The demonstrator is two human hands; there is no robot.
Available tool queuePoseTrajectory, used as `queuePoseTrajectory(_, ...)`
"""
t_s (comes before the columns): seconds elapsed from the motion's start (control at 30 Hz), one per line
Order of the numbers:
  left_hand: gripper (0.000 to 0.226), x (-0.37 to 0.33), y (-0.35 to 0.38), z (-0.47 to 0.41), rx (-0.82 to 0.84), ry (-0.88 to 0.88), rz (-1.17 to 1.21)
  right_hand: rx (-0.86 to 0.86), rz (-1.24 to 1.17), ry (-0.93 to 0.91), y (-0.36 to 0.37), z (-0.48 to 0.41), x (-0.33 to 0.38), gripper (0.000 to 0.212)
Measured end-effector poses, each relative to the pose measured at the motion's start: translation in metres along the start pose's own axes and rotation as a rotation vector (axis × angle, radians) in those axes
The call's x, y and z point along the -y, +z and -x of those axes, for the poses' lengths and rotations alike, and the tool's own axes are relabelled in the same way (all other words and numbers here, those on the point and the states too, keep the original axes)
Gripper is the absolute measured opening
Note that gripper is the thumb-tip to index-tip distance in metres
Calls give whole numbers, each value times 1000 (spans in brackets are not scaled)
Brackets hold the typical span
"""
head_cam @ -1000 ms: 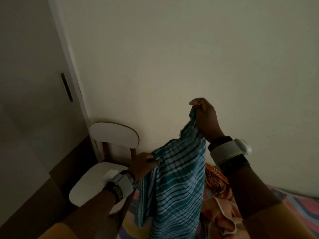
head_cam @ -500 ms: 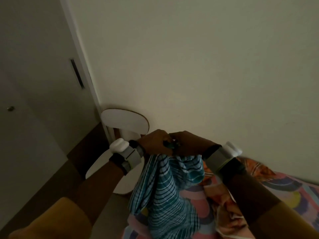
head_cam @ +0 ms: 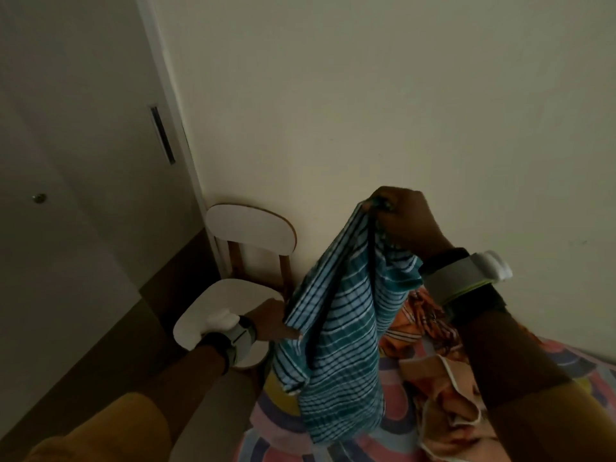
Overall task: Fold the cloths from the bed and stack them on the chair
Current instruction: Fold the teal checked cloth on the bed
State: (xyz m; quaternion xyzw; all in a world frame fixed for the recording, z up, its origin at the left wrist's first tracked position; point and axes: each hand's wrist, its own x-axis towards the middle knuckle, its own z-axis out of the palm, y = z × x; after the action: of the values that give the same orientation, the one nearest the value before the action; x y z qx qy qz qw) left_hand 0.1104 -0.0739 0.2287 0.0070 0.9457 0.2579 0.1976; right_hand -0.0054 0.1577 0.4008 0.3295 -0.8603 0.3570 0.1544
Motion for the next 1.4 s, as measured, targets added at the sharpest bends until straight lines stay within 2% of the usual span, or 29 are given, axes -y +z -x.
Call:
queuePoseTrajectory(0.1, 54, 4, -3, 4, 28, -18, -41, -117, 102, 233, 13, -6, -26, 23)
queuePoseTrajectory(0.17, 52, -4, -19, 3, -36, 17, 38, -40, 176, 330, 22, -2, -40, 22)
queuePoseTrajectory(0.23, 50, -15, -34, 0, -109, 96, 86, 207, 201, 356, 30, 6, -45, 30)
queuePoseTrajectory(0.27, 49, -23, -41, 0, -120, 119, 83, 368, 202, 332, 35, 13, -43, 44)
queuePoseTrajectory(0.33, 48, -41, -52, -1, -128, 193, 59, 641, 152, 155, 49, 26, -30, 79)
queuePoseTrajectory(0.4, 32, -56, -56, -4, -146, 259, 70, 745, 116, 16, 70, 41, -16, 103)
queuePoseTrajectory(0.43, 23, -60, -58, -4, -152, 287, 85, 770, 111, 10, 78, 48, -7, 108)
queuePoseTrajectory(0.47, 31, -64, -60, -2, -145, 308, 92, 788, 91, 22, 83, 52, -1, 106)
queuePoseTrajectory(0.53, 46, -64, -59, -2, -144, 321, 39, 818, 58, 43, 85, 55, 3, 83)
queuePoseTrajectory(0.6, 44, -59, -58, -2, -143, 334, 8, 831, 98, 43, 82, 55, -1, 53)
queuePoseTrajectory(0.67, 53, -52, -55, 0, -180, 327, 10, 854, 74, 84, 78, 53, -5, 38)
queuePoseTrajectory(0.73, 56, -47, -51, 2, -152, 267, 15, 838, 87, 97, 77, 50, -10, 36)
queuePoseTrajectory(0.83, 48, -38, -45, 8, -43, 152, -38, 673, 149, 78, 73, 42, -19, 29)
queuePoseTrajectory(0.93, 45, -25, -46, 13, 39, 38, -218, 475, 254, 212, 68, 35, -31, 25)
queuePoseTrajectory(0.97, 38, -19, -47, 15, 67, -8, -270, 436, 316, 242, 69, 33, -34, 24)
queuePoseTrajectory(1.03, 39, -18, -52, 19, 101, -49, -308, 411, 435, 294, 71, 32, -40, 24)
queuePoseTrajectory(1.17, 65, -22, -66, 15, 25, 40, -322, 420, 531, 361, 79, 32, -48, 29)
queuePoseTrajectory(1.33, 45, -37, -80, 16, -242, 103, -422, 457, 578, 348, 93, 43, -47, 29)
queuePoseTrajectory(1.4, 48, -36, -80, 14, -346, 219, -356, 453, 540, 357, 96, 48, -49, 29)
